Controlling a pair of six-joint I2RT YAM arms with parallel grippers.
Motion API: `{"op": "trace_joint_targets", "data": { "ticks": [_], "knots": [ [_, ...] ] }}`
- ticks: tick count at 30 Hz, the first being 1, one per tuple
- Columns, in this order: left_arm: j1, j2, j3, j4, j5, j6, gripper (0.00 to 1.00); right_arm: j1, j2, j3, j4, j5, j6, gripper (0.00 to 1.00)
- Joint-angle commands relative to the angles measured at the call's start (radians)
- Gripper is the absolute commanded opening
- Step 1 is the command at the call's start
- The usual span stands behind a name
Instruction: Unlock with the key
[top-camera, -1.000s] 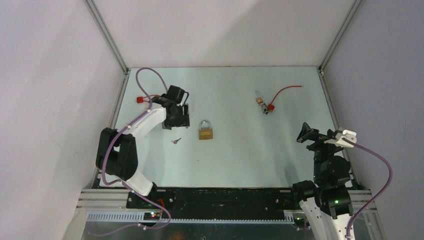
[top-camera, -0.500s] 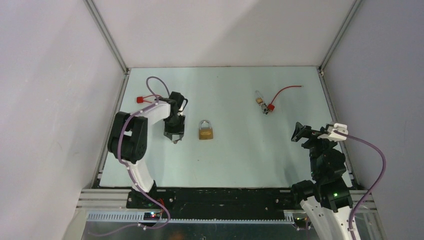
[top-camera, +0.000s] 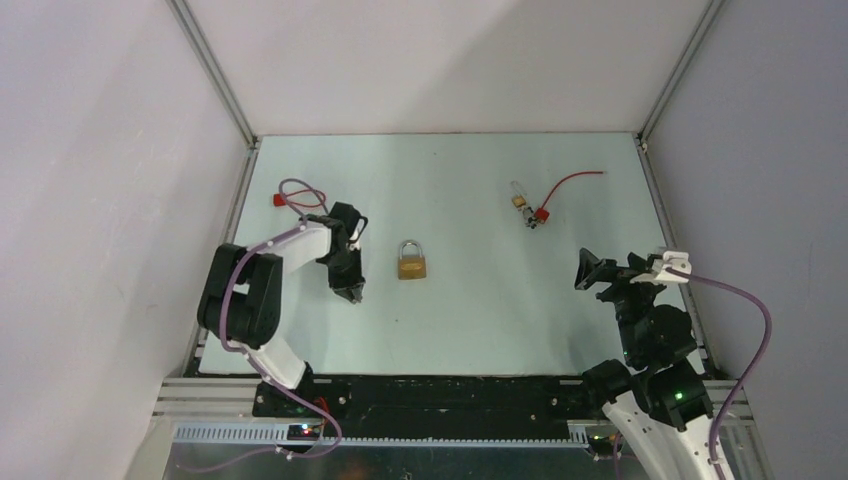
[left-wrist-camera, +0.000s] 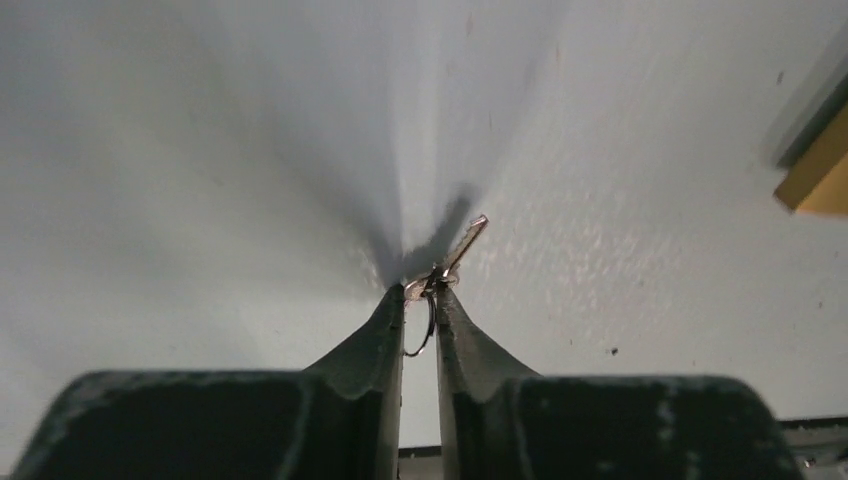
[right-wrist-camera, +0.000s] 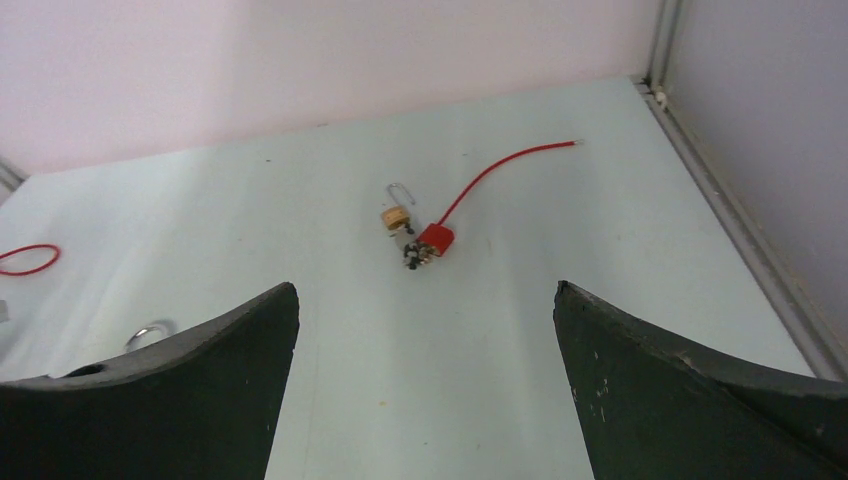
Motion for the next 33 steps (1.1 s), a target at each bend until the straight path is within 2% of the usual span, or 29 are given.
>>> {"op": "trace_joint_targets", "data": {
  "ticks": [1,2,4,8,11,15,16,20,25,30,33],
  "knots": [
    [-0.04,-0.064,-0.095,0.008,0.089,-0.124,0.13,0.043,-0.001,0.054,0.009,-0.047,0.031,1.0],
    [-0.044,-0.089,-0.105,0.024,0.089,-0.138,0.04,0.045,0.006,0.07,0.001,-0.058,0.037,1.0],
    [-0.062,-0.128,-0.13,0.052,0.108,-0.177,0.01,0.048,0.041,0.096,-0.014,-0.104,0.063,1.0],
    [-0.132,-0.198,-0.156,0.105,0.147,-0.25,0.0,0.05,0.145,0.13,-0.027,-0.246,0.146,1.0],
    [-0.185,-0.257,-0.183,0.165,0.175,-0.33,0.0,0.055,0.277,0.131,-0.003,-0.396,0.245,0.96],
    [-0.211,-0.329,-0.259,0.292,0.251,-0.451,0.0,0.105,0.505,0.148,0.034,-0.521,0.418,0.91],
    [-0.214,-0.342,-0.273,0.338,0.255,-0.472,0.0,0.15,0.584,0.148,0.044,-0.534,0.44,0.89],
    [-0.226,-0.409,-0.35,0.466,0.283,-0.604,0.0,0.294,0.797,0.151,0.126,-0.514,0.601,0.87],
    [-0.241,-0.515,-0.409,0.557,0.285,-0.663,0.0,0.408,0.99,0.151,0.327,-0.499,0.741,0.83],
    [-0.244,-0.611,-0.448,0.596,0.3,-0.701,0.0,0.491,1.098,0.151,0.492,-0.446,0.838,0.77],
    [-0.242,-0.654,-0.462,0.612,0.307,-0.726,0.0,0.532,1.157,0.151,0.598,-0.419,0.864,0.68]
  ]
}}
